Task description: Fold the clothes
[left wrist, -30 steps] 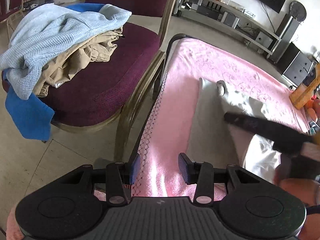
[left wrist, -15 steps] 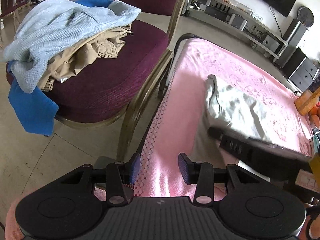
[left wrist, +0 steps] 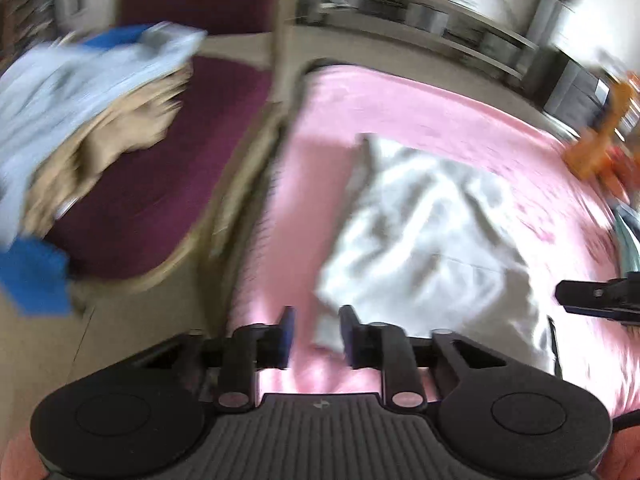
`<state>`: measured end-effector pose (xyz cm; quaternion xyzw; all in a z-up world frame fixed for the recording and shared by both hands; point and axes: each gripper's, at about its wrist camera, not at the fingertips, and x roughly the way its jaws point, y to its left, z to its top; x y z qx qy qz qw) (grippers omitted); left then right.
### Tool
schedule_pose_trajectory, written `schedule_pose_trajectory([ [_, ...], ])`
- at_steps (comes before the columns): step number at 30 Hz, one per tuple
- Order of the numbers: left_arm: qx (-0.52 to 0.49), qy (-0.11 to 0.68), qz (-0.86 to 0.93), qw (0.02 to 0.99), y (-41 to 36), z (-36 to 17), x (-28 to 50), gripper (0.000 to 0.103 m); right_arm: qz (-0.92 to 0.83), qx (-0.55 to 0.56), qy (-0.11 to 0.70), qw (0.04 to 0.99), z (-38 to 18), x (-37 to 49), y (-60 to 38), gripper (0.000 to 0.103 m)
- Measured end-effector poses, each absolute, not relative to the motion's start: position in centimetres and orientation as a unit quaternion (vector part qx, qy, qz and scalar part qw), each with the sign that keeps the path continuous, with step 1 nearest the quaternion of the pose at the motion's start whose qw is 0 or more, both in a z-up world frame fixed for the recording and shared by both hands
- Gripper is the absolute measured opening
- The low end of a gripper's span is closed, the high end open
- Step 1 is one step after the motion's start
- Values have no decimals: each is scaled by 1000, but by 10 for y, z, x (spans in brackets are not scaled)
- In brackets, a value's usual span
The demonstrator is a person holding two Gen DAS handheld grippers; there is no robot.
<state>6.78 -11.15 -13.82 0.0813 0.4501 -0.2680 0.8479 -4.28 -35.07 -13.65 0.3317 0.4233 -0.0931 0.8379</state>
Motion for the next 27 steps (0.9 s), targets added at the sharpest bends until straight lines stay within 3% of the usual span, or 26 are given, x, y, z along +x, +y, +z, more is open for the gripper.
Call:
schedule_pose_trajectory([
  [3, 131, 443, -291, 838, -148, -144, 67, 14, -116, 312, 434, 837, -150, -50, -355, 18],
  [10, 217, 485, -255, 808, -183, -189, 76, 16, -118, 162, 472, 859, -174, -30, -321, 18],
  [17, 200, 516, -241, 797, -162, -179, 74, 19, -88, 172, 506, 841, -171, -55, -325, 19],
  [27, 185, 402, -322, 837, -192, -130, 73, 27, -108, 175, 435, 877, -128, -68, -391, 23],
])
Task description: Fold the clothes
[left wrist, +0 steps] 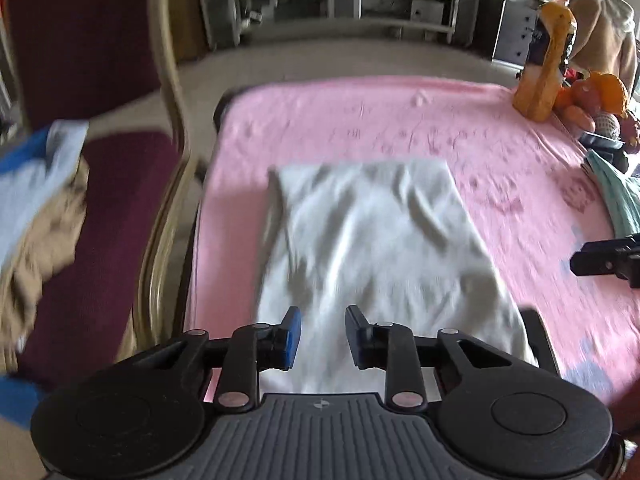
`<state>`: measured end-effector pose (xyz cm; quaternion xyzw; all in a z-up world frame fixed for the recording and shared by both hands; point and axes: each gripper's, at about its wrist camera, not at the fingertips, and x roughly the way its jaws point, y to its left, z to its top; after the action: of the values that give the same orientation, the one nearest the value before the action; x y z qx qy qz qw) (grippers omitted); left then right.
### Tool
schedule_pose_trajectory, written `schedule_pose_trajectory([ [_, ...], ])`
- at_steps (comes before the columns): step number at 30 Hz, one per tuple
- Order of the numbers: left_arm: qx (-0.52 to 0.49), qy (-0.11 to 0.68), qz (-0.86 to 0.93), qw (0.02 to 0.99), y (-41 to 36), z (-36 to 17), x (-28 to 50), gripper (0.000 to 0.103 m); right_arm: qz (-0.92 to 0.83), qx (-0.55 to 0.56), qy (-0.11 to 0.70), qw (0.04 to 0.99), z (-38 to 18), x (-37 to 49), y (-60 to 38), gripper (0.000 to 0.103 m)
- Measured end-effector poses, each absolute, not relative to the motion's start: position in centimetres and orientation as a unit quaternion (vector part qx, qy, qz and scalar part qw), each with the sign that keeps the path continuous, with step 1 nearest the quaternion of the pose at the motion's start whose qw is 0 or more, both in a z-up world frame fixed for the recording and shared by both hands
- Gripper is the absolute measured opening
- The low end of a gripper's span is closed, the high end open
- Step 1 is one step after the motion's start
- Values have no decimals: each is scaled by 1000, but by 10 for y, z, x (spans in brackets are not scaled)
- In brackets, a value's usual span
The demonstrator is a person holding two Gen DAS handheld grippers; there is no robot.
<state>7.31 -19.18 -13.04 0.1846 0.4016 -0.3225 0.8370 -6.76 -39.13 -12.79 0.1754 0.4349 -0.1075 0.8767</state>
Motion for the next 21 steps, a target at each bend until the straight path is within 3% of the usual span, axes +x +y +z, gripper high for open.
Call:
schedule_pose_trajectory([
  [2, 186, 402, -327, 835, -213, -137, 85, 22, -110, 188, 410, 886, -136, -58, -407, 16],
  [4, 183, 412, -335, 827, -228, -148, 95, 9, -87, 224, 395, 887, -149, -44, -420, 15],
  [11, 148, 453, -324, 817, -259, -189, 131, 9, 55, 422, 389, 817, -218, 21, -449, 19],
  [13, 133, 463, -306, 821, -255, -196, 139, 13, 64, 455, 400, 793, -241, 38, -454, 20],
  [15, 129, 461, -273, 835, -248, -194, 141, 13, 55, 483, 389, 783, -258, 40, -465, 7],
  [19, 157, 421, -212, 868, -237, -181, 135, 9, -42, 541, 298, 785, -269, 9, -504, 4],
  [21, 148, 395, -236, 875, -239, -167, 132, 9, -101, 526, 273, 799, -259, -5, -518, 15],
])
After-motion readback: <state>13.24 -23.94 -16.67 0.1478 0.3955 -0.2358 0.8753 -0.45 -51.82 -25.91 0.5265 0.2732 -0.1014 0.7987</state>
